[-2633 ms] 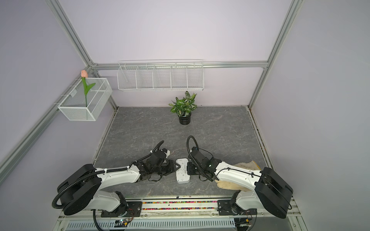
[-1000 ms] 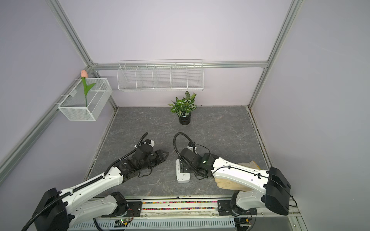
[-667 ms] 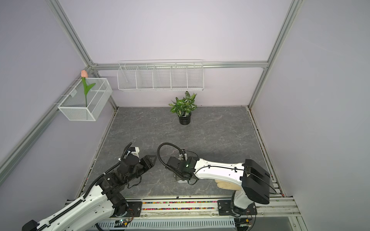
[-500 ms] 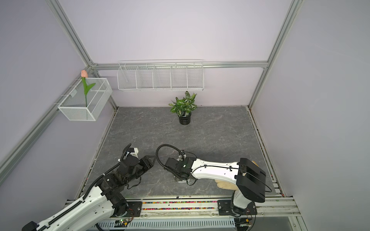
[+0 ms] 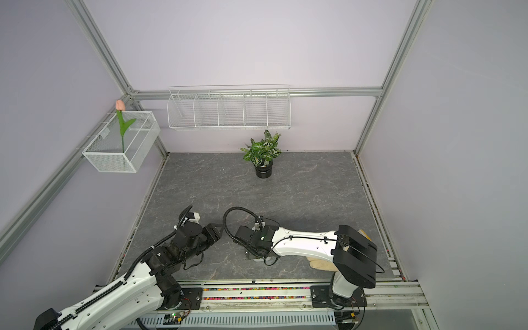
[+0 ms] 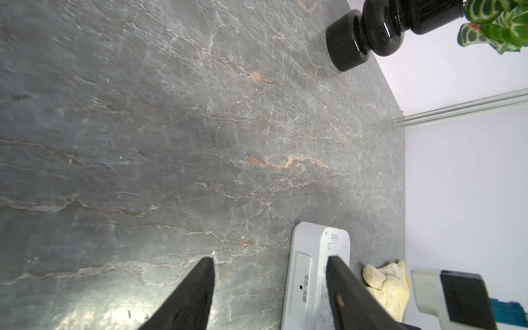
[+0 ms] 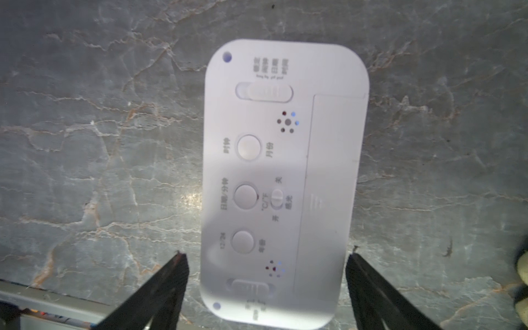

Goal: Insert the battery into the alarm
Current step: Adjust the alarm at the center of the board.

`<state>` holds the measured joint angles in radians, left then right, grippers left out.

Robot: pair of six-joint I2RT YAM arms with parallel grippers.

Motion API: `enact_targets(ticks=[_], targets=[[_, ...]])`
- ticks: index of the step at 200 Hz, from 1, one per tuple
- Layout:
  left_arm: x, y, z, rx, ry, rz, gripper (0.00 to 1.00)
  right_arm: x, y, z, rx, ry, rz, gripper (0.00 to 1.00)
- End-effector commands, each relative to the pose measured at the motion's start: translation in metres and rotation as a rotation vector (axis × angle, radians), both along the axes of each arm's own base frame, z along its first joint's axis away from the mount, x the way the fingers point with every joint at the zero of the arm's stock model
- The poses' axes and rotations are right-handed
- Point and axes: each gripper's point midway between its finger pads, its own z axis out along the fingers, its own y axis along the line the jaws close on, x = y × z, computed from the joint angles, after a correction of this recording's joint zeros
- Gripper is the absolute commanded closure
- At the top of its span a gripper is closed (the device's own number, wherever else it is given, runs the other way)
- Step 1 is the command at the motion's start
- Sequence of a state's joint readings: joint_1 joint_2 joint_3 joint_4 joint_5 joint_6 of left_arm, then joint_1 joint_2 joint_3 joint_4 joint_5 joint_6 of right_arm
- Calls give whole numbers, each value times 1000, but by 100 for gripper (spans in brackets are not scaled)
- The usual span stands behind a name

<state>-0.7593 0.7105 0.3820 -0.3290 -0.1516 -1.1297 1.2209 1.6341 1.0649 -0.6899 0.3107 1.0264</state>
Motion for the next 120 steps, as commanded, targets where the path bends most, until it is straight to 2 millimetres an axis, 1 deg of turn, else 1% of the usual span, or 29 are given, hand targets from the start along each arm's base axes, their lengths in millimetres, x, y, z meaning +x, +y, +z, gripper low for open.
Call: enact_targets(ticks=[1, 18, 37, 75, 120], targets=[[0, 2, -5, -7, 9, 17, 36, -5, -5, -11, -37, 25, -18, 11], [-1, 2, -6, -9, 10, 15, 35, -4, -8, -11, -67, 22, -21, 11], [-1, 2, -8, -10, 12, 16, 35, -5, -4, -14, -63, 35, -10, 11], [-2, 2, -9, -14, 15, 14, 35, -7, -4, -21, -85, 52, -5, 11], [-3, 4, -9, -14, 14, 15, 35, -7, -2, -22, -77, 55, -1, 11]])
